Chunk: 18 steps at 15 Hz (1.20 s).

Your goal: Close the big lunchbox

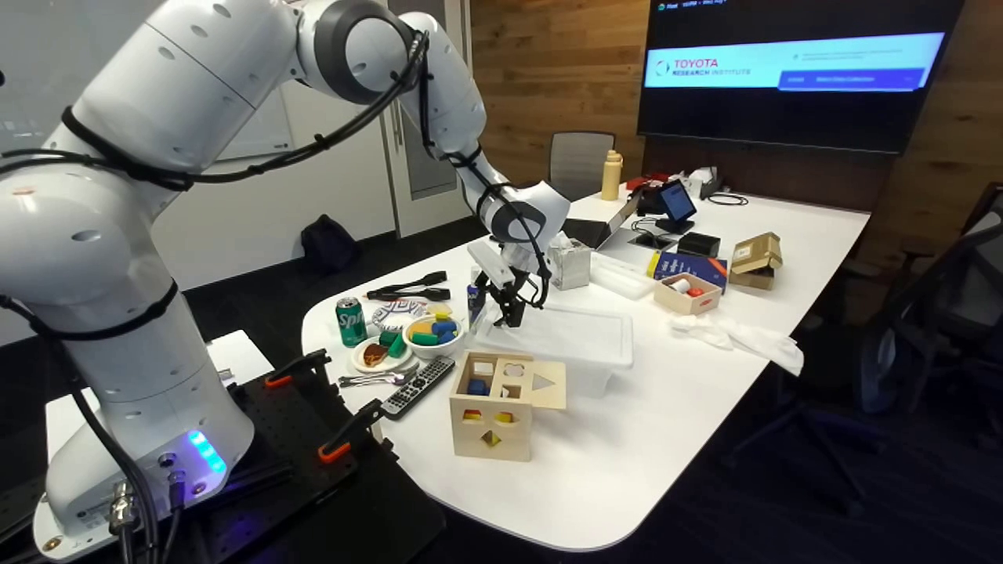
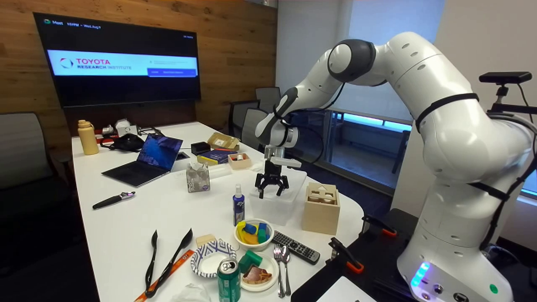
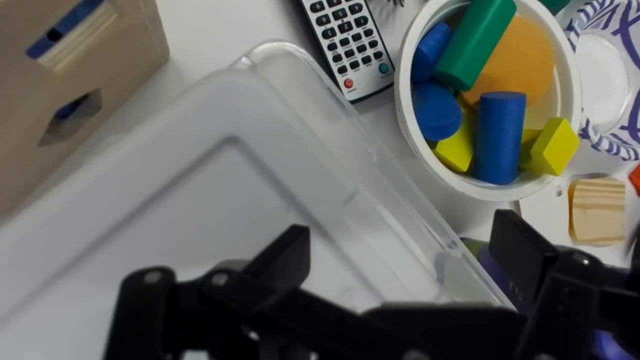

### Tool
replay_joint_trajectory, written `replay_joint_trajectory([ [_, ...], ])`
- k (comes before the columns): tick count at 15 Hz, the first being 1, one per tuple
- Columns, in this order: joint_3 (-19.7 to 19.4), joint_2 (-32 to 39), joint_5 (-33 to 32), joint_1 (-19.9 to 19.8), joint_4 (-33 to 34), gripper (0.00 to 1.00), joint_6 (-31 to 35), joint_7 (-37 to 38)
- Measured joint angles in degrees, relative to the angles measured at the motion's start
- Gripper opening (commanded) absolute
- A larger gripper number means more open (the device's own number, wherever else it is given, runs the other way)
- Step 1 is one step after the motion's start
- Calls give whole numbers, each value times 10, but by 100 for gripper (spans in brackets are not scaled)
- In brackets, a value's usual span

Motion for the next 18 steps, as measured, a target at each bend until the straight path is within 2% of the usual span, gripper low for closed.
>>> replay_joint_trajectory([
  [9,24,3,6,6,3,100,-45,-39],
  [18,28,5,15,6,6,100,-74,-68],
])
